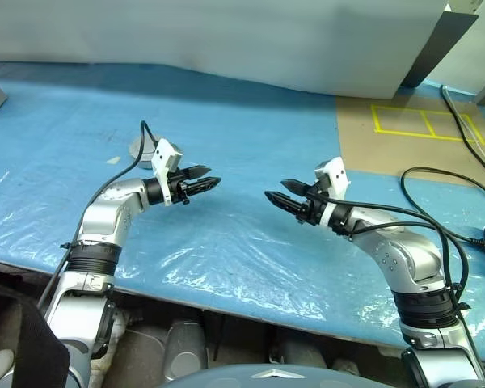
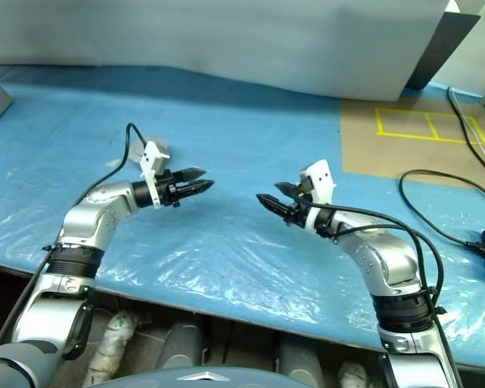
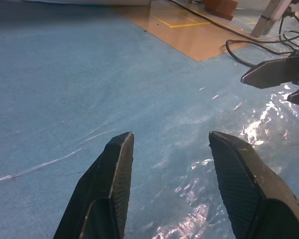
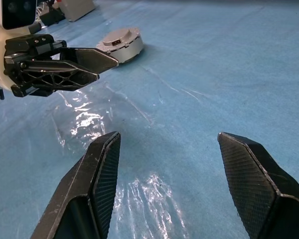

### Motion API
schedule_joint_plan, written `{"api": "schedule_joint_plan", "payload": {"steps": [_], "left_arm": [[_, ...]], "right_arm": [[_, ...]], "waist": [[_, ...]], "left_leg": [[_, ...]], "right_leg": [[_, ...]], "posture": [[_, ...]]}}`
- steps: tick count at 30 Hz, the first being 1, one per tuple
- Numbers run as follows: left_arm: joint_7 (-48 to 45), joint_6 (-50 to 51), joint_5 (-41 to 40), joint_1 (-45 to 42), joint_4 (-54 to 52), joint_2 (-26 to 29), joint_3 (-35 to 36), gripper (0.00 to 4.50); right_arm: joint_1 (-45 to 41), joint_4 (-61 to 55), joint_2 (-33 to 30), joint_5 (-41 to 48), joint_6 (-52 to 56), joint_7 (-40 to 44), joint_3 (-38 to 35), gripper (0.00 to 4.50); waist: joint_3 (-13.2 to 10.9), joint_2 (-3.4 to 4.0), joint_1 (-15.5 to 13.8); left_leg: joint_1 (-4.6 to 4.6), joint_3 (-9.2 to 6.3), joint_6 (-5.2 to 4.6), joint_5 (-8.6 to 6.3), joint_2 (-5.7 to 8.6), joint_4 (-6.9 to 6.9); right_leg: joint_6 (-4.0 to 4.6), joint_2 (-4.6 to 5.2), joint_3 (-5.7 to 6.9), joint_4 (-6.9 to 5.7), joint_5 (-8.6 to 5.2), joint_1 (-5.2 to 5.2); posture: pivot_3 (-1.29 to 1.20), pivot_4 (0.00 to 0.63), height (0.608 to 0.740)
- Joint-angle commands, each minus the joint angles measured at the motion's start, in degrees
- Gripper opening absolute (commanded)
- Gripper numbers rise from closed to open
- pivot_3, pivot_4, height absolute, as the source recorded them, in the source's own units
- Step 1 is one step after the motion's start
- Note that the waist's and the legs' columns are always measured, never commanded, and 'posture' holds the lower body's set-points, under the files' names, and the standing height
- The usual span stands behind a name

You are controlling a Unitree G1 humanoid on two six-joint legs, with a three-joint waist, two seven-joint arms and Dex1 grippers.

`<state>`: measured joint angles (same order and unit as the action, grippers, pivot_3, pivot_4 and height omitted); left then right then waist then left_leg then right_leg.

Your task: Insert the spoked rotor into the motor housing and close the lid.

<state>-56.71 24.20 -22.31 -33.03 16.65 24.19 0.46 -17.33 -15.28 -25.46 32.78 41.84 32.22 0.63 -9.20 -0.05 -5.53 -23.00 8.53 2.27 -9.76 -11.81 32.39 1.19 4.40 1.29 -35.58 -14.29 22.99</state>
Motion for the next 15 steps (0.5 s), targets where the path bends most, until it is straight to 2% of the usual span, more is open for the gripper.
{"api": "schedule_joint_plan", "payload": {"steps": [1,15], "left_arm": [[0.4,-0.5,-0.5,0.4,-2.6,-0.2,0.4,2.51],[1.7,-2.0,0.2,0.1,-1.4,-1.5,0.6,2.51]], "right_arm": [[-1.4,-1.5,0.1,0.2,-0.2,-0.1,-1.0,3.22],[-2.4,-1.0,-0.1,-0.8,0.0,0.2,-0.7,3.22]], "waist": [[0.0,0.00,0.0],[0.0,0.00,0.0]], "left_leg": [[0.00,0.00,0.00,0.00,0.00,0.00],[0.00,0.00,-0.02,0.01,0.00,0.06]], "right_leg": [[0.00,0.00,0.00,0.00,0.00,0.00],[0.00,0.00,-0.01,-0.07,0.00,0.00]], "posture": [[0.00,0.150,0.740],[0.00,0.150,0.740]]}}
